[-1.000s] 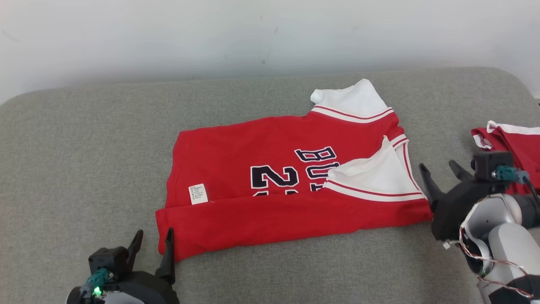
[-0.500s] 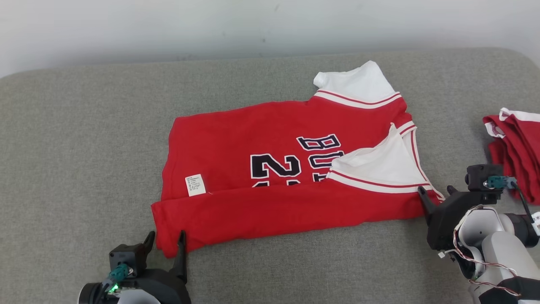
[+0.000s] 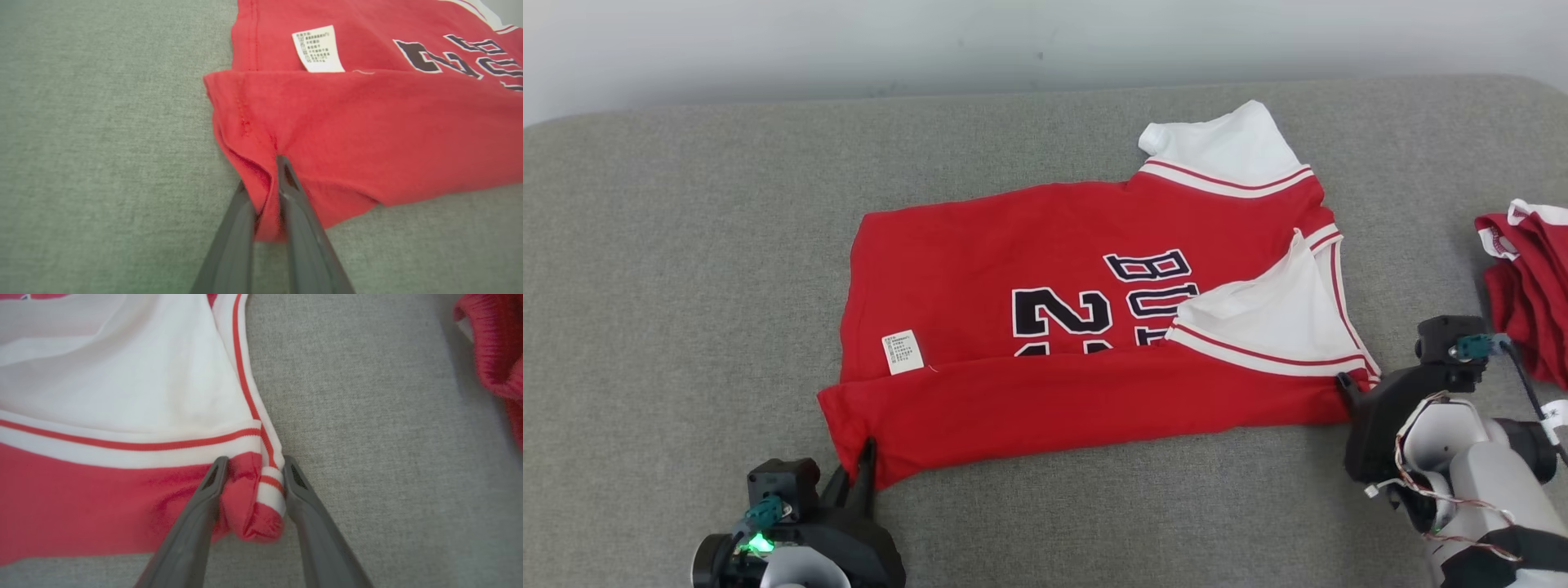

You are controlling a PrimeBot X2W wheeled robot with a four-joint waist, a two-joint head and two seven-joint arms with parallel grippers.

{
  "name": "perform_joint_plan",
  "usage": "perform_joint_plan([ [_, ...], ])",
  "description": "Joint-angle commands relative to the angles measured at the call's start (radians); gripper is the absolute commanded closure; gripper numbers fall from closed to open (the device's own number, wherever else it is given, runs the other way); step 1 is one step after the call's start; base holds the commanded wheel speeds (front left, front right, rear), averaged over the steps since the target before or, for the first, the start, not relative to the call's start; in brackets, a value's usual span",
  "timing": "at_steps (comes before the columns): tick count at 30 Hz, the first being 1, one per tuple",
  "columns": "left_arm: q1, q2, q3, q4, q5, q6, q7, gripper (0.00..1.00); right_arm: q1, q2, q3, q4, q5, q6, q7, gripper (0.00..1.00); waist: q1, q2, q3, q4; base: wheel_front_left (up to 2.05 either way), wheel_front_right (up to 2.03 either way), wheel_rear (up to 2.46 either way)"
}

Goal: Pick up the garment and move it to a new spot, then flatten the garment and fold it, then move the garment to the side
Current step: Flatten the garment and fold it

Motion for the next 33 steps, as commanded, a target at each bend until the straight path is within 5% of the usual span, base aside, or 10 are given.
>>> perform_joint_plan([
  [1,0.01,-0.004,-0.005,0.019,-0.008,-0.005,0.009,1.0,0.06,0.018,0.011,0.034,-0.002,-0.003,0.019,1.0,0.0001,0.0001,-0.005,-0.002,0.0,0.0,0.0],
  [10,0.048,0.009,-0.002,-0.019,-0.036,-0.019,0.013,1.0,0.133,0.017,-0.002,-0.104,0.05,-0.003,-0.01,1.0,0.0001,0.0001,-0.068,-0.012,0.0,0.0,0.0],
  [21,0.211,0.073,0.0,-0.192,-0.05,0.026,0.069,1.0,0.344,0.034,-0.057,-0.354,0.073,-0.003,0.065,1.0,0.0001,0.0001,-0.138,-0.021,0.0,0.0,0.0],
  [30,0.312,0.09,-0.017,-0.255,-0.061,0.057,0.116,1.0,0.461,0.082,-0.091,-0.427,0.042,-0.003,0.105,1.0,0.0001,0.0001,-0.155,-0.021,0.0,0.0,0.0],
  [31,0.316,0.09,-0.018,-0.254,-0.061,0.06,0.116,0.63,0.467,0.086,-0.091,-0.429,0.037,-0.003,0.107,0.88,0.0001,0.0001,-0.156,-0.023,0.0,0.0,0.0],
  [32,0.319,0.089,-0.019,-0.252,-0.061,0.062,0.116,0.06,0.47,0.089,-0.091,-0.43,0.03,-0.003,0.108,0.21,0.0001,0.0001,-0.157,-0.024,0.0,0.0,0.0],
  [33,0.323,0.087,-0.019,-0.25,-0.062,0.064,0.115,0.0,0.471,0.091,-0.093,-0.434,0.025,-0.003,0.102,0.0,0.0001,0.0001,-0.158,-0.025,0.0,0.0,0.0],
])
